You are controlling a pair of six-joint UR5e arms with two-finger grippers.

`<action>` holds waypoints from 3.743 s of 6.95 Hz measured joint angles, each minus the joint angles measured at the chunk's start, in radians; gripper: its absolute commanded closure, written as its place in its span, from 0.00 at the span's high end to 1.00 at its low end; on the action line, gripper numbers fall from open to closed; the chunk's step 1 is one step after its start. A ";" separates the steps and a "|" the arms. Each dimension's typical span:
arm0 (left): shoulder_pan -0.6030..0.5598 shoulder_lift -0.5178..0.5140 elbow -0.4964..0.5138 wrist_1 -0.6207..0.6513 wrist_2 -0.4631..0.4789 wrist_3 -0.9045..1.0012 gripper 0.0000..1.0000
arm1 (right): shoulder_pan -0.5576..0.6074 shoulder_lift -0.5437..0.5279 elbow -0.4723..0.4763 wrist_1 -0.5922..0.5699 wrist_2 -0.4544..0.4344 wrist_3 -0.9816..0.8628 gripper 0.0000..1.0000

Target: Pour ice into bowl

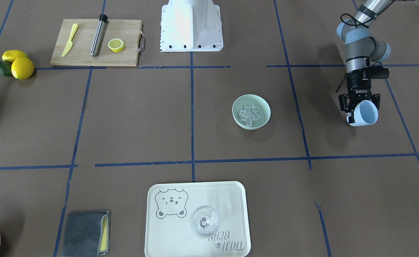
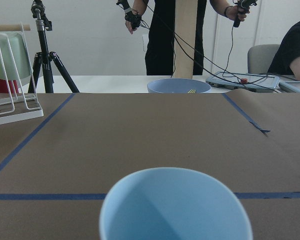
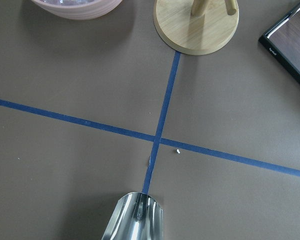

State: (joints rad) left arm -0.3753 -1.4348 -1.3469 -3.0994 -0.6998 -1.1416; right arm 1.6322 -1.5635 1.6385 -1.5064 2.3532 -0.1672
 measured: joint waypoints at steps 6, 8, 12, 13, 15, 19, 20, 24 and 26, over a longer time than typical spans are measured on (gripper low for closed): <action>0.000 0.007 -0.010 -0.007 -0.002 0.014 1.00 | 0.000 0.010 0.000 0.000 -0.002 0.002 1.00; -0.006 0.033 -0.063 -0.015 -0.023 0.068 1.00 | 0.000 0.013 -0.001 0.000 -0.003 0.003 1.00; -0.129 0.109 -0.225 -0.019 -0.216 0.271 1.00 | 0.000 0.014 0.000 0.000 -0.003 0.013 1.00; -0.197 0.112 -0.247 -0.017 -0.290 0.342 1.00 | 0.000 0.014 0.000 0.000 -0.003 0.016 1.00; -0.392 0.113 -0.283 0.019 -0.546 0.523 1.00 | 0.000 0.014 0.002 0.000 -0.001 0.023 1.00; -0.959 0.085 -0.441 0.517 -1.190 1.011 1.00 | -0.001 0.025 0.013 0.000 0.002 0.047 1.00; -1.082 0.054 -0.449 0.706 -1.319 1.051 1.00 | -0.001 0.030 0.022 0.000 0.005 0.055 1.00; -1.216 -0.085 -0.398 1.444 -1.514 1.073 1.00 | -0.029 0.031 0.078 -0.005 0.166 0.067 1.00; -1.223 -0.047 -0.417 1.546 -1.568 1.074 1.00 | -0.125 0.050 0.158 -0.003 0.185 0.104 1.00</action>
State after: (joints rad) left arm -1.5988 -1.4822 -1.7637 -1.5537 -2.2673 -0.0677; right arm 1.5071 -1.5131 1.7960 -1.5089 2.5385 -0.0629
